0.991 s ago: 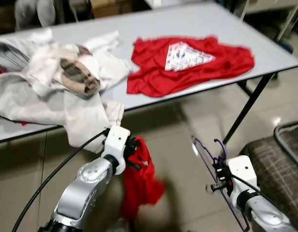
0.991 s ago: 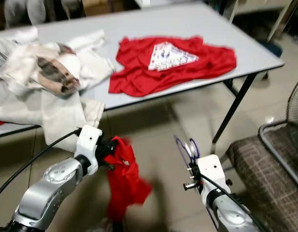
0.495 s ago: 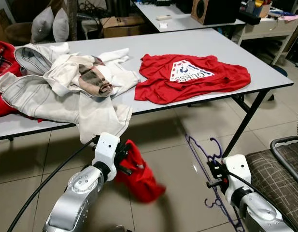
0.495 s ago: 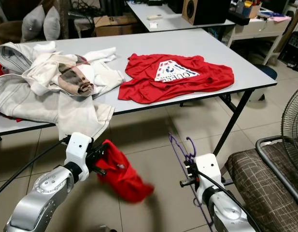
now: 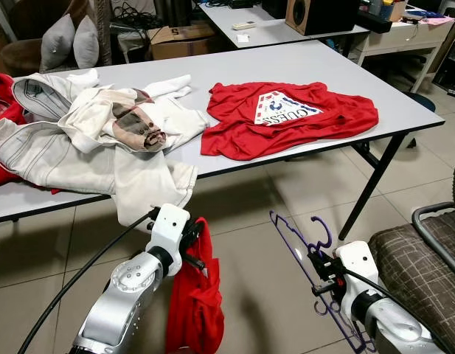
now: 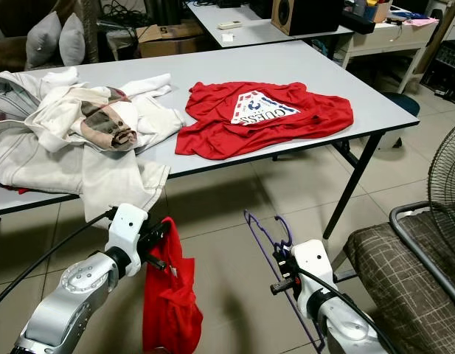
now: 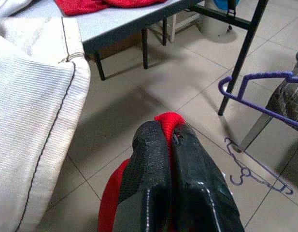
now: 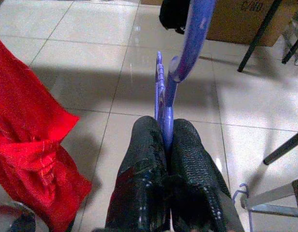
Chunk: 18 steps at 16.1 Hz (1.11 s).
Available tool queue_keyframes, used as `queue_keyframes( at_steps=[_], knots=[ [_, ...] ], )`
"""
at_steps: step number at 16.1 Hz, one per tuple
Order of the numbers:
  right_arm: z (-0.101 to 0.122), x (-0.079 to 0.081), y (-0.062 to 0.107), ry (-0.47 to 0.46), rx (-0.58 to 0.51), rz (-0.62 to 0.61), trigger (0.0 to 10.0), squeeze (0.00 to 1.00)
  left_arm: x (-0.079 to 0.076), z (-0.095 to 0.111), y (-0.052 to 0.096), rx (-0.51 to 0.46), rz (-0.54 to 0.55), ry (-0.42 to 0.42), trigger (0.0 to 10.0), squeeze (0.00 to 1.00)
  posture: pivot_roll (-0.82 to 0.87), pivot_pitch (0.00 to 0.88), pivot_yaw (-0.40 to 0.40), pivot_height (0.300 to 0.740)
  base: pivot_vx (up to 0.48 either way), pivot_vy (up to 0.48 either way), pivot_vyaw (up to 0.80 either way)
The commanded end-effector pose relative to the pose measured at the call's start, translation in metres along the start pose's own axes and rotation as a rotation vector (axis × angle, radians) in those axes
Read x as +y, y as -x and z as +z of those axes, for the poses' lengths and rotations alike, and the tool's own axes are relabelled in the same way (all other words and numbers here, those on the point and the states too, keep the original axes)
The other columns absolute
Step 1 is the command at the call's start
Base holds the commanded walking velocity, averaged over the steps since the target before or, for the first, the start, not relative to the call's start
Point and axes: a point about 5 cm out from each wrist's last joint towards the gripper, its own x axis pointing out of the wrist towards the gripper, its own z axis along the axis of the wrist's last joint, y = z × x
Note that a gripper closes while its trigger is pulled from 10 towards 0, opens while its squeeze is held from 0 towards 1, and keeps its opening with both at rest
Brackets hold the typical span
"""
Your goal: Hang hanger
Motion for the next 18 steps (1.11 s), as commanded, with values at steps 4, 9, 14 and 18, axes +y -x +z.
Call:
queue_keyframes(
  at_steps=[4, 9, 14, 18],
  knots=[
    [0.007, -0.008, 0.02, 0.069, -0.029, 0.144, 10.0, 0.0, -0.003, 0.018, -0.015, -0.026, -0.029, -0.036, 10.0, 0.0, 0.02, 0.0, 0.035, 0.74, 0.0, 0.0, 0.0],
    [0.035, -0.013, 0.078, 0.156, -0.009, 0.538, 10.0, 0.0, -0.005, 0.042, -0.057, 0.049, -0.109, -0.137, 10.0, 0.0, -0.02, 0.002, 0.093, 0.74, 0.0, 0.0, 0.0],
    [0.057, -0.024, 0.076, 0.174, -0.09, 0.472, 10.0, 0.0, -0.007, 0.051, -0.062, 0.056, -0.168, -0.182, 10.0, 0.0, -0.03, 0.005, 0.103, 0.74, 0.0, 0.0, 0.0],
    [0.058, -0.021, 0.081, 0.154, -0.079, 0.493, 10.0, 0.0, -0.002, 0.054, -0.06, 0.052, -0.15, -0.189, 10.0, 0.0, -0.02, 0.004, 0.085, 0.74, 0.0, 0.0, 0.0]
  ],
)
